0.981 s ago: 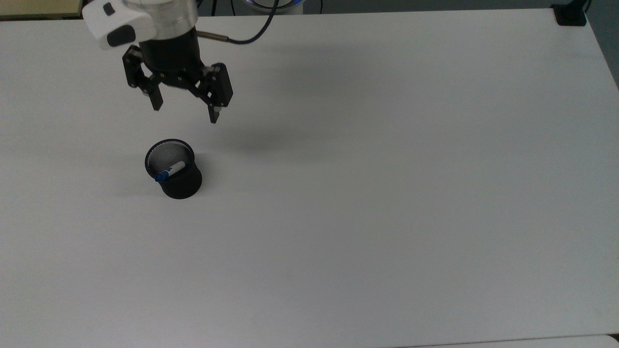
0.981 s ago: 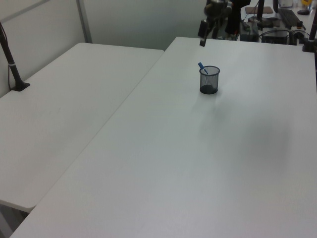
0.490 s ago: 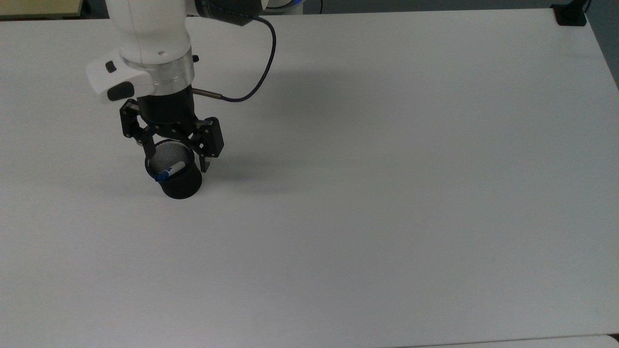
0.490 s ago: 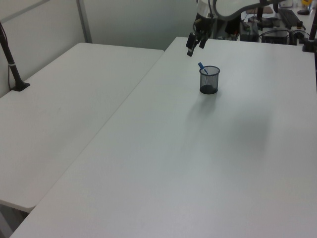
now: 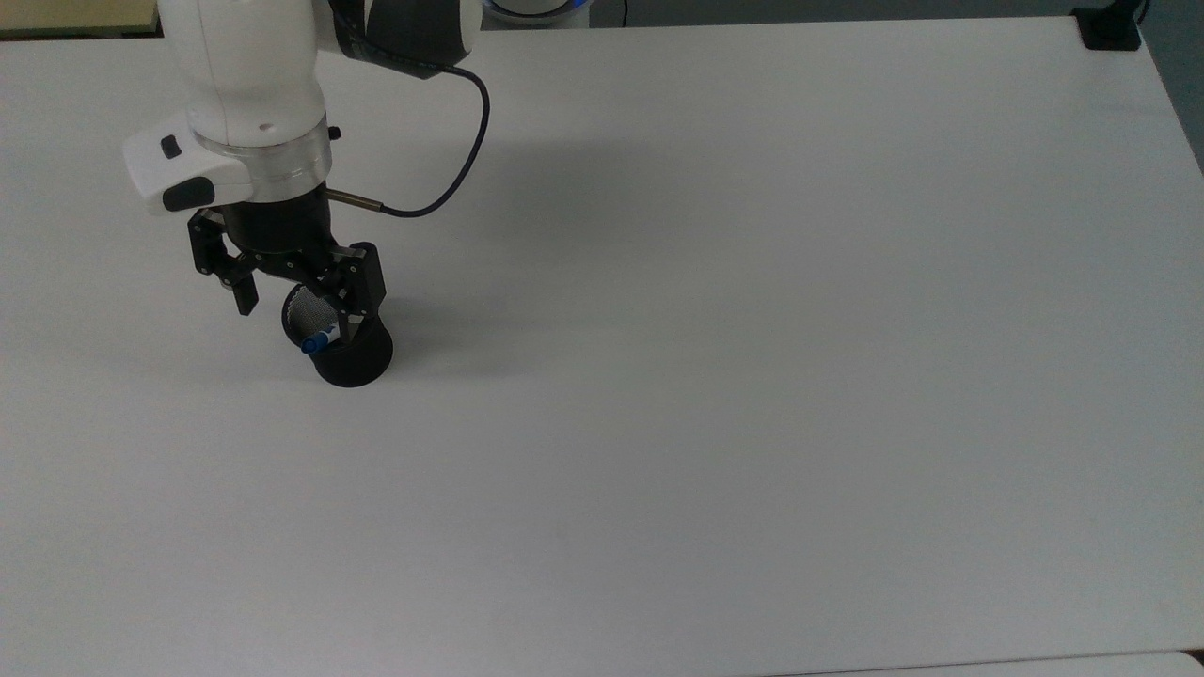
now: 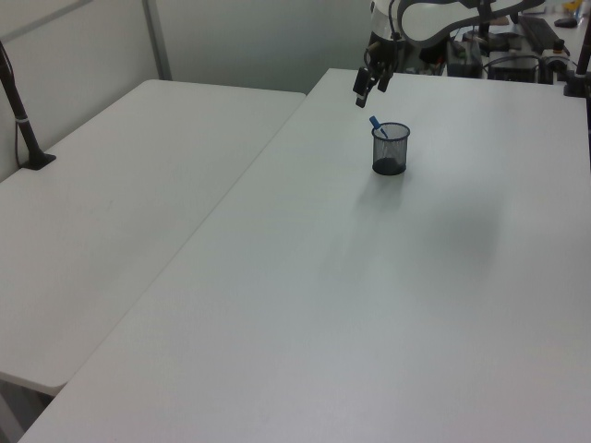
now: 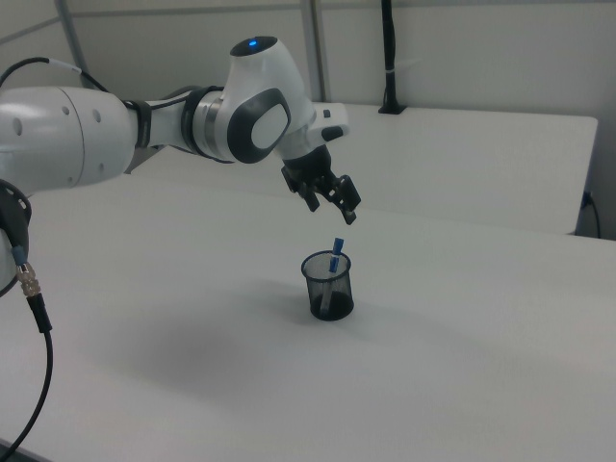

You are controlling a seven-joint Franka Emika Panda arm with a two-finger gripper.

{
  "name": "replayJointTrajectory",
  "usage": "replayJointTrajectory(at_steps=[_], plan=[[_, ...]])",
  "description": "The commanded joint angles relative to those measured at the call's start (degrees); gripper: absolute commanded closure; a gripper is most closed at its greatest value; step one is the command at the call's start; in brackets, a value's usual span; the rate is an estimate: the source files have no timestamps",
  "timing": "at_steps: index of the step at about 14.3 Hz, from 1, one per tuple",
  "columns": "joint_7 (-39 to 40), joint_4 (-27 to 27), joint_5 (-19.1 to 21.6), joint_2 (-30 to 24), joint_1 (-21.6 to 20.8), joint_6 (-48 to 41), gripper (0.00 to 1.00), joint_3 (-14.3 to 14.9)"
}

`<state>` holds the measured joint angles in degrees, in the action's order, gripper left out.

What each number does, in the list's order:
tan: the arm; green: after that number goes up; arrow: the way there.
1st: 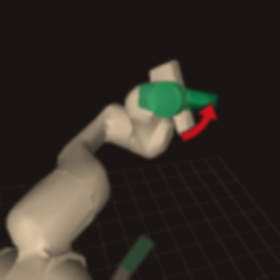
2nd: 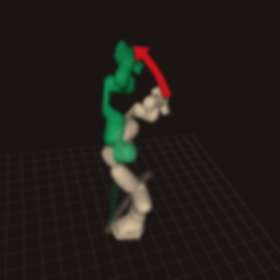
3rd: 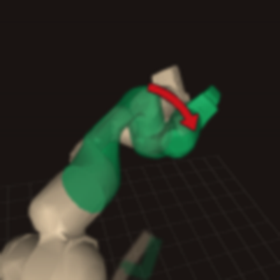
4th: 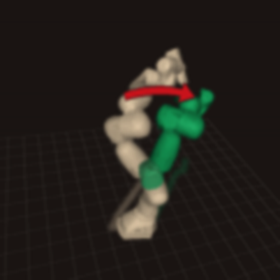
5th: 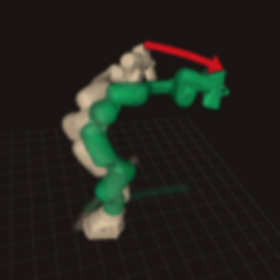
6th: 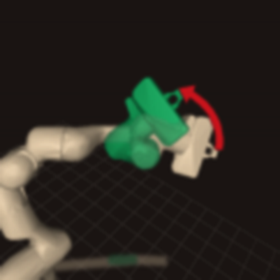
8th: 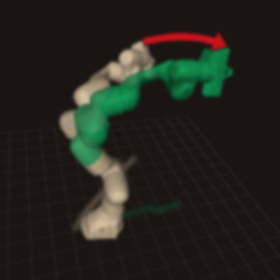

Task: Remove the marker
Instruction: 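Lower the gripper over the cup and close on the blue-capped marker, then lift the marker up out of the pen cup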

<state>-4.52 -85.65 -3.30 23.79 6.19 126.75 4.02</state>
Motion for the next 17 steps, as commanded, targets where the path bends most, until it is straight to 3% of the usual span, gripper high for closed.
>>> replayJointTrajectory(at_steps=[1, 5, 9, 17], plan=[[2.9, -0.3, -1.5, 1.0, -0.4, 0.3, 0.1, 1.5], [2.8, -0.3, -3.9, 3.1, -0.7, 0.3, 0.16, 1.5], [2.9, -0.3, -3.7, 3.9, -0.8, 0.3, 0.52, 1.5], [2.3, 0.0, -3.5, 4.6, -1.3, 0.3, 0.81, 1.2]])
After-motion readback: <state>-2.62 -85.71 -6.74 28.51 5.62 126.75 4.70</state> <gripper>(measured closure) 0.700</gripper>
